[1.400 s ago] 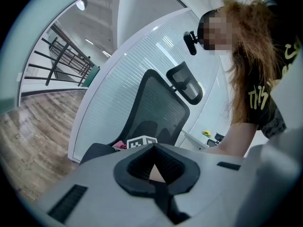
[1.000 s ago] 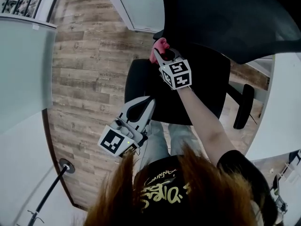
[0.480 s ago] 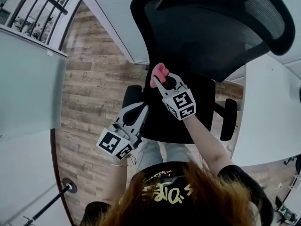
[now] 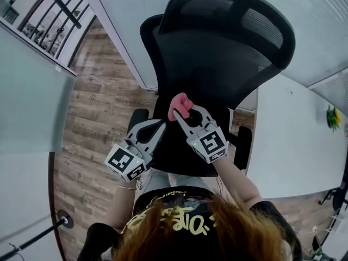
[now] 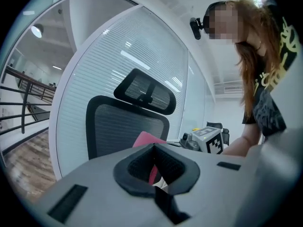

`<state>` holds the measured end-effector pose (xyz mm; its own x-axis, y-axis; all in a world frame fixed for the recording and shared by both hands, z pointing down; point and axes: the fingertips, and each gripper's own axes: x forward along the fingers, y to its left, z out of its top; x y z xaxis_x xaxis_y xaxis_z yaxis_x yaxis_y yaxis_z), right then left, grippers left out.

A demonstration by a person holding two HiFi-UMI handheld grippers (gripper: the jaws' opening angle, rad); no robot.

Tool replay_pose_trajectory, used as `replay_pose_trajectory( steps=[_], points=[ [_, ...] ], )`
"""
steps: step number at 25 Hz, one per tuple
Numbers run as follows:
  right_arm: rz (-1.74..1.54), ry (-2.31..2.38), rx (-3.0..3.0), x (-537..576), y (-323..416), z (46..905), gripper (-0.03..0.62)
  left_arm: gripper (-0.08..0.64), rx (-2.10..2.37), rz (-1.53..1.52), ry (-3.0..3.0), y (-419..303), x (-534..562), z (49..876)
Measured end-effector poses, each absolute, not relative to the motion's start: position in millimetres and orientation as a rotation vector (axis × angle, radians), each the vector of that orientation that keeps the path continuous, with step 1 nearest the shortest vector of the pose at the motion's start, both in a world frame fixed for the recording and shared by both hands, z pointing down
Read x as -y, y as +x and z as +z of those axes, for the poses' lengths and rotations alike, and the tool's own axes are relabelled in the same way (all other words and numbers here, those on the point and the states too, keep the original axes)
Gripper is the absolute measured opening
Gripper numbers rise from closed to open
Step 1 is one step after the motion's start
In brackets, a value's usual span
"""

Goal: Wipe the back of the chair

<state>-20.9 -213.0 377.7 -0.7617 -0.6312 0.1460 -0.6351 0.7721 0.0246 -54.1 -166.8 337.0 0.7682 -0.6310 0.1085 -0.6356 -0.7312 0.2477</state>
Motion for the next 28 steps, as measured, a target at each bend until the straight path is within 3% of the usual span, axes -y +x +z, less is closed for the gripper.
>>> replay_pose_trajectory(
  steps=[15, 28],
  points=[
    [-0.1, 1.037, 2.905, 149.3, 43.8, 288.4, 0.067, -0.008, 0.973, -0.015, 2.824, -10.1, 142.2, 283.0],
    [-0.017, 1.174, 2.939, 132.0, 87.8, 269.0, 0.067, -0.008, 0.919, -0.064, 2.882, 4.3, 138.2, 261.7]
  ],
)
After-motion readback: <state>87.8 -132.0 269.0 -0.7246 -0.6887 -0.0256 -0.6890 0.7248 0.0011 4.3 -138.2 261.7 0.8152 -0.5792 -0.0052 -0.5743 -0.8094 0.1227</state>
